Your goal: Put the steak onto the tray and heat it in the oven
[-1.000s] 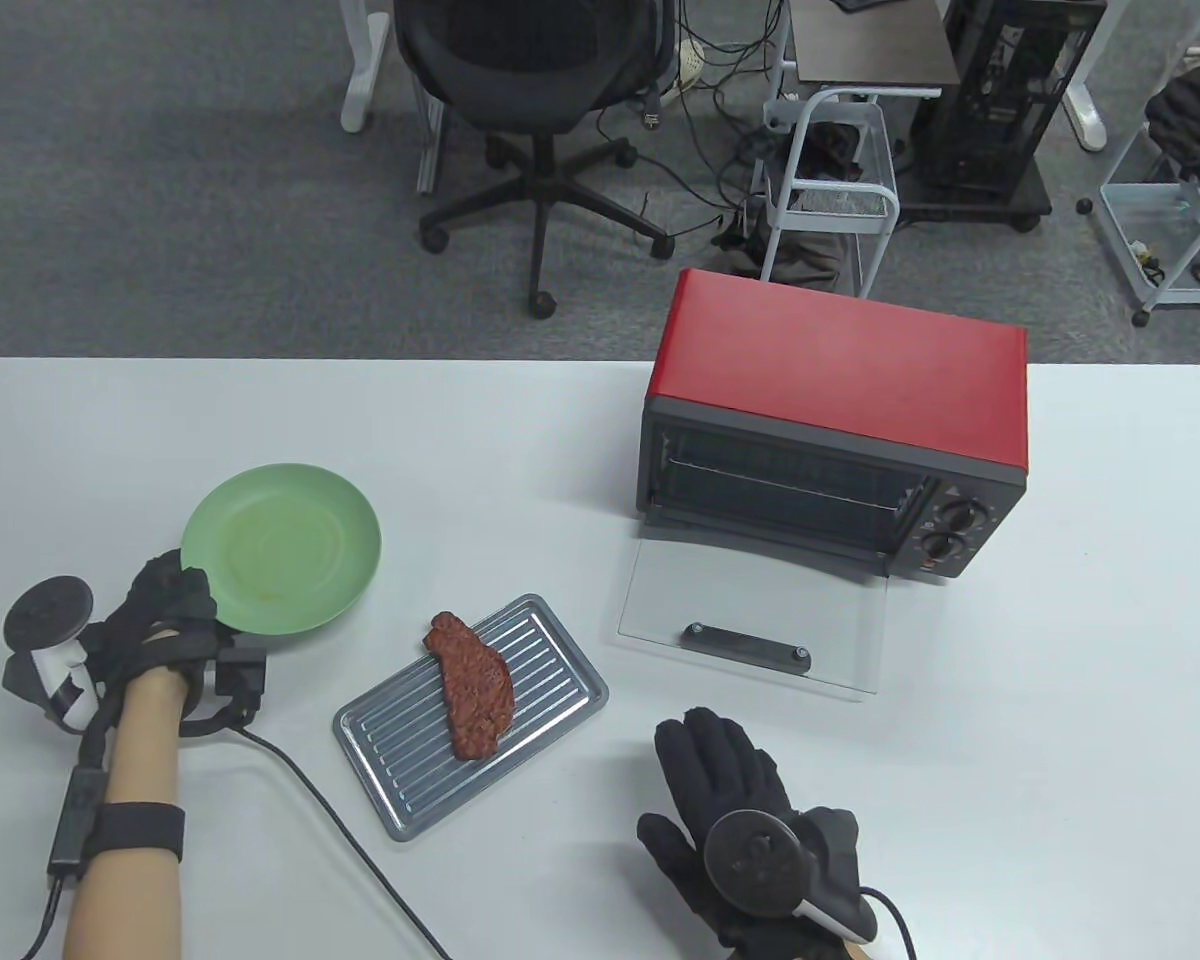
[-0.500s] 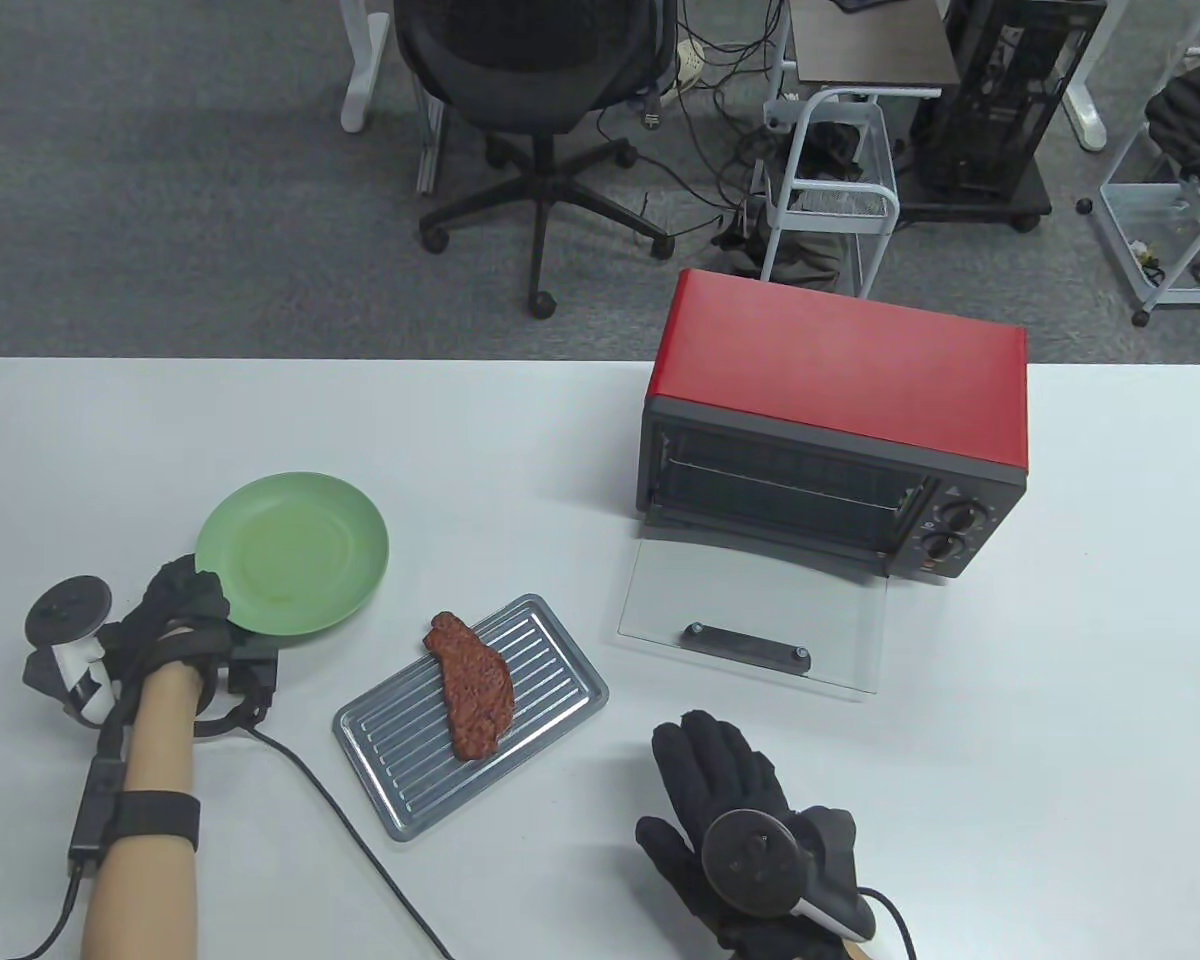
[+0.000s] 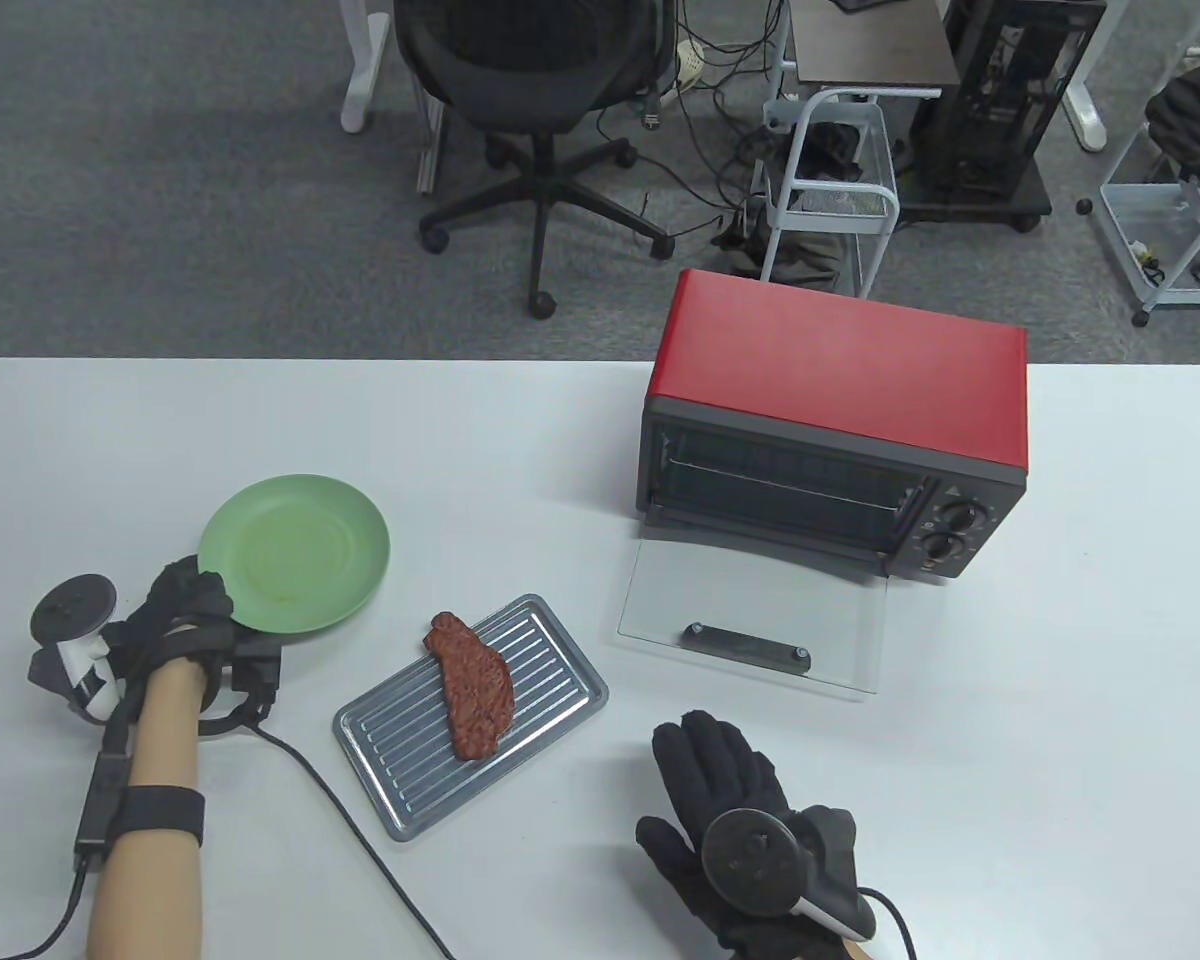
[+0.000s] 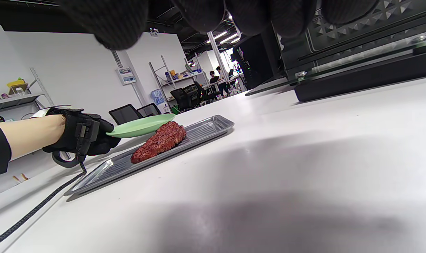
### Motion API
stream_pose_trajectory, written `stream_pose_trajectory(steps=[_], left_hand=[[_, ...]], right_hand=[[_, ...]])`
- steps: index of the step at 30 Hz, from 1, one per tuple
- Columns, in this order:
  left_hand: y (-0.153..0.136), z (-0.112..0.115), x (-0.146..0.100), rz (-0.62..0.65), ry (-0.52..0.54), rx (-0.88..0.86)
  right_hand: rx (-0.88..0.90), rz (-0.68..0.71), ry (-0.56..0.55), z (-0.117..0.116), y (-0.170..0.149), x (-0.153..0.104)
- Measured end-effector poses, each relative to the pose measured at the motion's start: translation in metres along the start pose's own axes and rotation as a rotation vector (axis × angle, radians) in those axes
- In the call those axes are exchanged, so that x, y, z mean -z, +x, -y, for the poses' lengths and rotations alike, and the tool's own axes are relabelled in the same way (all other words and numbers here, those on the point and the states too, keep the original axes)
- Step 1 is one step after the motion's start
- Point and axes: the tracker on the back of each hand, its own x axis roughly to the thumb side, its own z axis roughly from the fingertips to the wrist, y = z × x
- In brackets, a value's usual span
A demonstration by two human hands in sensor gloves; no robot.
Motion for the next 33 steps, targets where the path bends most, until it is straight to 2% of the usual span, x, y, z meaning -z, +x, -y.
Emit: stream_pose_trajectory(steps=[33], left_hand=[[0.0003,0.0028,-0.0015,-0.038,-0.033,0.039]], right_hand=[[0.001,0.0,-0.001,-0.0004,0.0,0.0002]])
